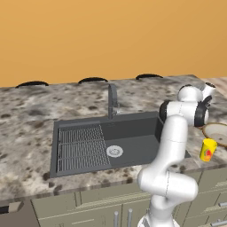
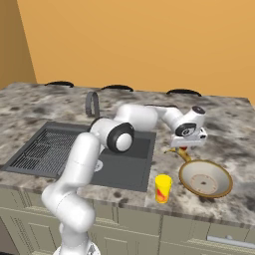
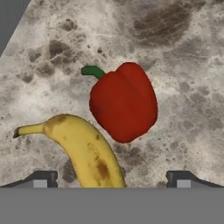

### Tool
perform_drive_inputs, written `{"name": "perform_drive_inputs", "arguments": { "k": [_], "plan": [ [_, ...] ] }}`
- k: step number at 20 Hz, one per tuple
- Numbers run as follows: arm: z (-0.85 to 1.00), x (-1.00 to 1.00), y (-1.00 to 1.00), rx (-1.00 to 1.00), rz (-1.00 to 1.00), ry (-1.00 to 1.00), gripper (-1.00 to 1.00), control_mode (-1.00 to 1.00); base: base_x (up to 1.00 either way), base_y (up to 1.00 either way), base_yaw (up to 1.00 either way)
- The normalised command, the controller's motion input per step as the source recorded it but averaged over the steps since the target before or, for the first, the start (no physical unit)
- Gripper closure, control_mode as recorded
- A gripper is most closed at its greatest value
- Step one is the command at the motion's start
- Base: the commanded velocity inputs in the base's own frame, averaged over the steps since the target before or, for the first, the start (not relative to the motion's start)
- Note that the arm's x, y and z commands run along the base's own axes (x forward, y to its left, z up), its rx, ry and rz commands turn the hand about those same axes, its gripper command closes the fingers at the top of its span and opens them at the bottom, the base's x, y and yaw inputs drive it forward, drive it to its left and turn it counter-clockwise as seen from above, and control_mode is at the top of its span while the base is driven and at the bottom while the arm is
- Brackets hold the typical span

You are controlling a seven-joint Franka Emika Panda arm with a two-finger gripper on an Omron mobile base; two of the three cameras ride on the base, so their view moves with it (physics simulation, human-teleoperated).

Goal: Remove the bell pepper and banana from the sink. Then move the bowl and cup from the counter to the sink for washing.

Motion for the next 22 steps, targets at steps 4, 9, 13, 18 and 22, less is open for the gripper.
{"name": "perform_drive_inputs", "arguments": {
  "k": [4,9,13,18,22],
  "plan": [
    [0.34,-0.18,0.0,-0.01,-0.14,-0.03,-1.0,-1.0,0.0,0.0,0.0],
    [0.35,-0.23,0.0,-0.04,-0.15,-0.02,-1.0,-1.0,0.0,0.0,0.0],
    [0.33,-0.31,0.02,-0.01,-0.14,0.0,-1.0,-1.0,0.0,0.0,0.0],
    [0.24,-0.41,0.05,-0.01,-0.1,0.0,-1.0,-1.0,0.0,0.0,0.0],
    [0.19,-0.44,0.11,-0.05,-0.12,0.0,-1.0,-1.0,0.0,0.0,0.0]
  ]
}}
